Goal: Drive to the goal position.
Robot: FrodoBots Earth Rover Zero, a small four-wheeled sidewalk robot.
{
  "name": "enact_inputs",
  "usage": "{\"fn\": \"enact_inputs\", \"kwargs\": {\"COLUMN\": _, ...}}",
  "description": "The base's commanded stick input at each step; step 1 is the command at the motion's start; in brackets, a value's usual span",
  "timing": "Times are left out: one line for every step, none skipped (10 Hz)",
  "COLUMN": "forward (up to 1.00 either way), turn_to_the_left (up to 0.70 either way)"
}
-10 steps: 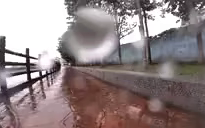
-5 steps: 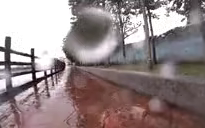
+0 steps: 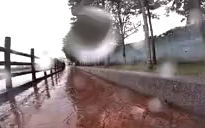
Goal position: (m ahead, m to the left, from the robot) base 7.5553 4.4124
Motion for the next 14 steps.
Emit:
{"fn": "enact_inputs", "kwargs": {"forward": 0.59, "turn_to_the_left": 0.0}}
{"fn": "enact_inputs", "kwargs": {"forward": 1.0, "turn_to_the_left": 0.0}}
{"fn": "enact_inputs", "kwargs": {"forward": 1.0, "turn_to_the_left": 0.0}}
{"fn": "enact_inputs", "kwargs": {"forward": 1.0, "turn_to_the_left": 0.0}}
{"fn": "enact_inputs", "kwargs": {"forward": 1.0, "turn_to_the_left": 0.0}}
{"fn": "enact_inputs", "kwargs": {"forward": 1.0, "turn_to_the_left": 0.13}}
{"fn": "enact_inputs", "kwargs": {"forward": 1.0, "turn_to_the_left": 0.36}}
{"fn": "enact_inputs", "kwargs": {"forward": 1.0, "turn_to_the_left": 0.4}}
{"fn": "enact_inputs", "kwargs": {"forward": 1.0, "turn_to_the_left": 0.4}}
{"fn": "enact_inputs", "kwargs": {"forward": 1.0, "turn_to_the_left": 0.4}}
{"fn": "enact_inputs", "kwargs": {"forward": 1.0, "turn_to_the_left": 0.4}}
{"fn": "enact_inputs", "kwargs": {"forward": 1.0, "turn_to_the_left": 0.4}}
{"fn": "enact_inputs", "kwargs": {"forward": 1.0, "turn_to_the_left": 0.38}}
{"fn": "enact_inputs", "kwargs": {"forward": 1.0, "turn_to_the_left": 0.36}}
